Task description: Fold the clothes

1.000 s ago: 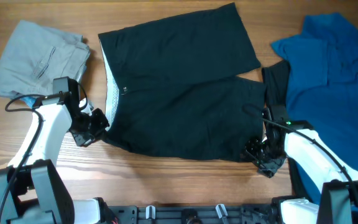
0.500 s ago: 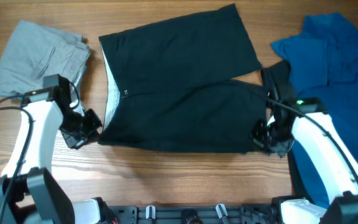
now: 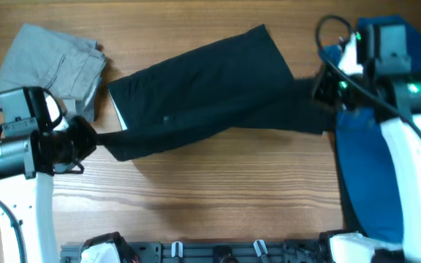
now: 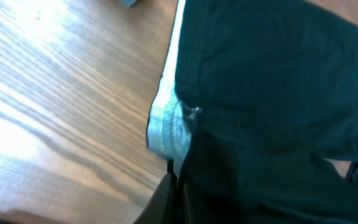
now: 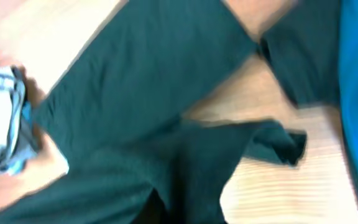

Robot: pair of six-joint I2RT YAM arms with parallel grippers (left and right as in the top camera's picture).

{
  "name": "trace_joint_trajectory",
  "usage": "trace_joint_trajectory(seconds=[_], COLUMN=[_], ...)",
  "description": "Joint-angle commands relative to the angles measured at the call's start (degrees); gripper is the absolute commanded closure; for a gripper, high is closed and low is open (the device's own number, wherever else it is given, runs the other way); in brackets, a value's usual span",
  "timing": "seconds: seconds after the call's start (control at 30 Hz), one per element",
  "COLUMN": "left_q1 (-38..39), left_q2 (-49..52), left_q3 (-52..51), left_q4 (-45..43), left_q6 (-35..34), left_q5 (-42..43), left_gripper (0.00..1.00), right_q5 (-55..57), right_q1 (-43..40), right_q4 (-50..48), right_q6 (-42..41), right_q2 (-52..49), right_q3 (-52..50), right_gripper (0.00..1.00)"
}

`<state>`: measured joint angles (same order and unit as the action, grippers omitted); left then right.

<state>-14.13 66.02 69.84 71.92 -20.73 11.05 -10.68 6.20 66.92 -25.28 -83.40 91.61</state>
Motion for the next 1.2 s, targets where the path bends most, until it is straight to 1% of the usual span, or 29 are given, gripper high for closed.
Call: trace_joint_trajectory(seconds=[0.0,0.07,0.1,0.23,0.3,0.33,0.37,0.4,0.43,0.47,0.5,0.53,0.6,0.67,0.7,0.73,0.77,0.8,0.83,0.9,0.93,0.97,1.0,1.03,1.1,1.17], left_q1=[-0.37,-0.35,-0.35,0.52,2.38,2.89,3.06,3.04,3.04,3.04,3.04,3.04,3.04,3.06,3.06,3.06,3.06,3.04,3.04,3.06,3.06,3.04,3.04,3.04,3.06,3.06], left_q2=[4.55,7.02,9.31,17.40,23.17,26.10,28.68,30.93,32.87,34.62,35.28,35.26,34.80,34.49,34.49,34.51,34.51,34.51,34.51,34.51,34.56,34.62,34.62,34.62,34.62,34.62], left_q3=[0.48,0.48,0.48,0.46,0.46,0.46,0.46,0.46,0.46,0.46,0.46,0.46,0.48,0.52,0.50,0.48,0.46,0.46,0.46,0.46,0.46,0.46,0.44,0.44,0.44,0.46], left_q4=[-1.86,-5.29,-8.00,-13.31,-17.97,-21.84,-26.01,-29.92,-33.90,-37.20,-38.77,-38.64,-35.21,-27.06,-24.41,-22.67,-22.58,-23.19,-23.80,-25.51,-26.86,-27.63,-29.14,-29.59,-31.32,-32.87], left_q6=[-0.72,-0.74,-0.74,-0.74,-0.74,-0.72,-0.74,-0.76,-0.74,-0.76,-0.72,-0.22,6.47,7.45,8.09,8.41,8.61,9.29,10.73,11.39,11.39,11.39,11.39,11.37,11.37,11.37], left_q5=[-5.05,-5.42,-5.42,-5.38,-5.46,-5.66,-6.51,-7.72,-8.66,-8.52,-6.80,-6.51,-4.02,-4.04,-4.04,-4.07,-4.04,-4.04,-4.04,-4.04,-4.04,-4.04,-4.04,-4.02,-0.98,2.69], left_gripper=[0.96,0.96,0.96,0.96,0.96,0.94,0.92,0.91,0.81,0.46,0.10,0.00,0.00,0.00,0.00,0.01,0.02,0.03,0.06,0.13,0.19,0.20,0.20,0.17,0.15,0.16], right_q5=[7.78,6.34,5.49,0.66,-1.62,-2.56,-3.08,-3.69,-3.80,-3.80,-3.78,-3.80,-3.80,-2.82,-0.55,2.67,4.59,5.11,3.45,-3.89,-6.58,-7.76,-7.87,-7.89,-9.31,-11.32], right_q1=[-0.92,-0.92,-0.92,-0.92,-0.92,-0.92,-0.92,-0.92,-0.92,-0.92,-1.03,-1.16,-1.36,-1.36,-1.36,-1.36,-1.36,-1.36,-1.36,-1.29,-1.16,-0.94,-0.61,-0.46,-0.15,-0.15], right_q4=[-11.23,-17.46,-23.04,-37.29,-41.59,-44.76,-47.01,-49.44,-51.32,-51.69,-50.01,-47.32,-38.45,-28.89,-25.27,-22.29,-21.42,-22.32,-26.01,-35.19,-40.24,-43.78,-48.30,-50.86,-58.12,-63.10], right_q6=[7.30,7.34,7.28,7.21,7.19,7.21,7.21,7.26,7.26,7.32,8.37,10.45,14.60,18.75,18.69,18.64,18.67,19.06,22.03,27.50,27.89,27.69,26.14,26.10,24.61,24.63], right_q2=[-9.62,-13.66,-17.03,-25.75,-28.81,-30.75,-31.91,-33.09,-34.34,-35.26,-35.28,-35.06,-34.29,-34.01,-34.03,-34.05,-34.05,-34.05,-34.07,-34.60,-35.32,-36.06,-37.57,-38.77,-43.54,-46.93], right_q3=[0.90,0.90,0.90,0.90,0.90,0.90,0.90,0.90,0.90,0.90,0.90,0.92,0.92,0.92,0.92,0.90,0.92,0.92,0.92,0.90,0.90,0.90,0.90,0.90,0.90,0.90], right_gripper=[0.96,0.96,0.96,0.95,0.94,0.80,0.55,0.36,0.22,0.22,0.21,0.22,0.22,0.22,0.22,0.22,0.22,0.20,0.20,0.26,0.34,0.36,0.36,0.36,0.35,0.29])
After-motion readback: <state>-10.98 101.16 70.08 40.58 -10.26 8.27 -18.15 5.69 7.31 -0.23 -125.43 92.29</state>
